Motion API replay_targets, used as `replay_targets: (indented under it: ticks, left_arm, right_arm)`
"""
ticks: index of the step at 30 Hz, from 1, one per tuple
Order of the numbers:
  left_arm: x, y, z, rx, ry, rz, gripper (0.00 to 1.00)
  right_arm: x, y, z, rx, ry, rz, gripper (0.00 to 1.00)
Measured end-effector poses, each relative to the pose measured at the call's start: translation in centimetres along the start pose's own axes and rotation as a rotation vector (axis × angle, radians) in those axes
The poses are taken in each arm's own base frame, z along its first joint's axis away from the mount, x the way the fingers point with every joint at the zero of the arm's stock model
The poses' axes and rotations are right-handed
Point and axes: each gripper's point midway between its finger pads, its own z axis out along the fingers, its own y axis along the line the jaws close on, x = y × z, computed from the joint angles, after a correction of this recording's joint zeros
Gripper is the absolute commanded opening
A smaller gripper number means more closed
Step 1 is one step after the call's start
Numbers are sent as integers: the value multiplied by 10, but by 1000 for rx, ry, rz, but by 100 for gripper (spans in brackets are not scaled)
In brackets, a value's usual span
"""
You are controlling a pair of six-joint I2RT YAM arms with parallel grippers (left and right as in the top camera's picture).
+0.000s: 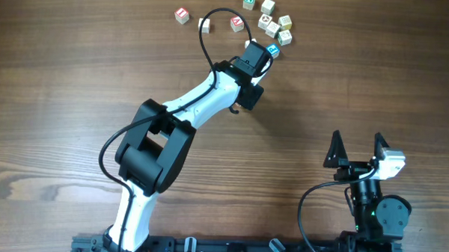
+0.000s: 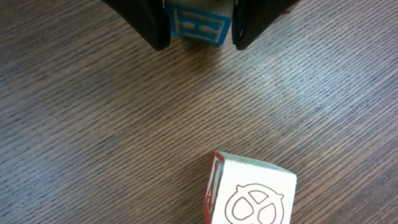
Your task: Form a circle
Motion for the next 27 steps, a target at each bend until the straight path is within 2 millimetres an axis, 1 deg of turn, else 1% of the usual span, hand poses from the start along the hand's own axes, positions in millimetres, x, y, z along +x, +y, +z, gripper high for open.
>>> replay_targets:
  ticks: [17, 24, 27]
  left_arm:
    - [-3, 0, 0, 3, -13, 41, 32]
    - [-3, 11, 1, -6, -13, 28, 32]
    - [-3, 12, 1, -6, -13, 25, 32]
  right_arm:
    - [0, 0, 0, 0, 0, 0, 100]
    - [0, 0, 0, 0, 0, 0, 100]
    - [0, 0, 0, 0, 0, 0, 100]
